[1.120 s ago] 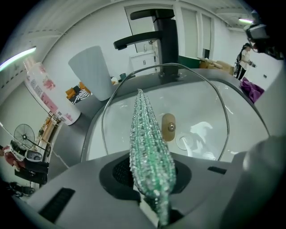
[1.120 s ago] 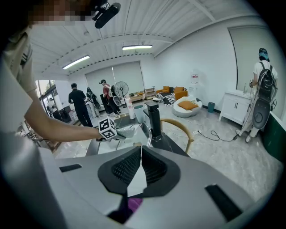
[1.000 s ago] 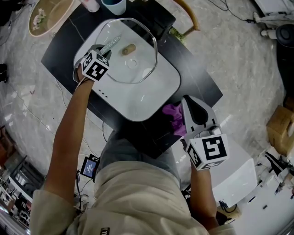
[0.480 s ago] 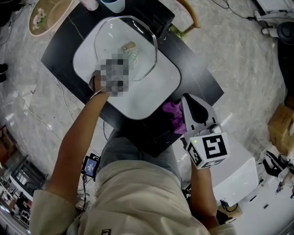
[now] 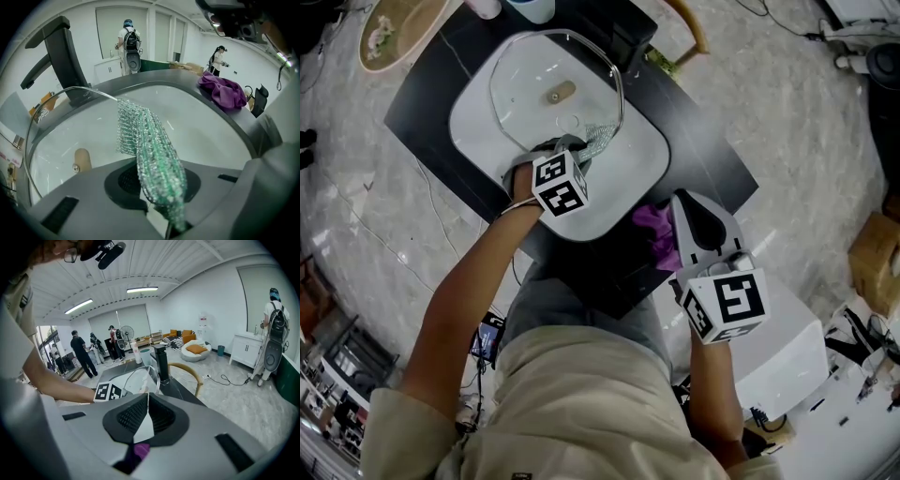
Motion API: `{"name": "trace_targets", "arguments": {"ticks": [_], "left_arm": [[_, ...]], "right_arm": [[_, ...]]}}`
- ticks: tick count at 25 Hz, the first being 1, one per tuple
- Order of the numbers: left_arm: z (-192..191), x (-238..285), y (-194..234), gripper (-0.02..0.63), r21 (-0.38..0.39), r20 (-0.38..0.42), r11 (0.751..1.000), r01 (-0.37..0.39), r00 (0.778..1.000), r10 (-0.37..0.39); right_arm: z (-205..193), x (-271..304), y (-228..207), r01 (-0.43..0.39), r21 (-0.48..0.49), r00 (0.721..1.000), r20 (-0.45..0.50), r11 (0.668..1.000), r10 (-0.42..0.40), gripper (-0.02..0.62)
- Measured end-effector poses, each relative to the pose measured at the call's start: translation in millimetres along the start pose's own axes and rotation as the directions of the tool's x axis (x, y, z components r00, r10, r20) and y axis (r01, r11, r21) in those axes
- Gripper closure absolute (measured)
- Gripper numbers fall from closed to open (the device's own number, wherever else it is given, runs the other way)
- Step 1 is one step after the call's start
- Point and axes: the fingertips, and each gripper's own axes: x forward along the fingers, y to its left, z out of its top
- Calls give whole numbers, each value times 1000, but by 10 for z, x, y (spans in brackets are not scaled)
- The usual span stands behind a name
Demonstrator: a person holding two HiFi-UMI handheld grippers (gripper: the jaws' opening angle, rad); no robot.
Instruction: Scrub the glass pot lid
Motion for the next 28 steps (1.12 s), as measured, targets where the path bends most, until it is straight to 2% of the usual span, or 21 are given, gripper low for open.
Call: {"name": "trace_targets", "arguments": {"ticks": [9, 15, 19, 24, 28], "left_arm": [[-118, -49, 24, 523, 23, -23, 1000, 13, 1000, -12], [-567, -107, 292, 523, 29, -109, 999, -31, 993, 34], [-932, -181, 678, 525, -15, -184, 996, -88, 979, 84], [-1320, -313, 1203, 525, -45, -276, 985, -168, 949, 149], [-1476, -390, 1444, 525, -73, -309, 976, -203, 936, 171]], "right_arm": [[5, -14, 25, -3, 0, 1000, 5, 1000, 3, 571], [-35, -10, 39, -2, 5, 1000, -3, 1000, 2, 571], [-45, 4, 53, -8, 1, 1000, -3, 1000, 8, 570], [-58, 11, 59, -7, 0, 1000, -3, 1000, 7, 571], [-80, 22, 58, -7, 0, 1000, -8, 1000, 7, 570]]}}
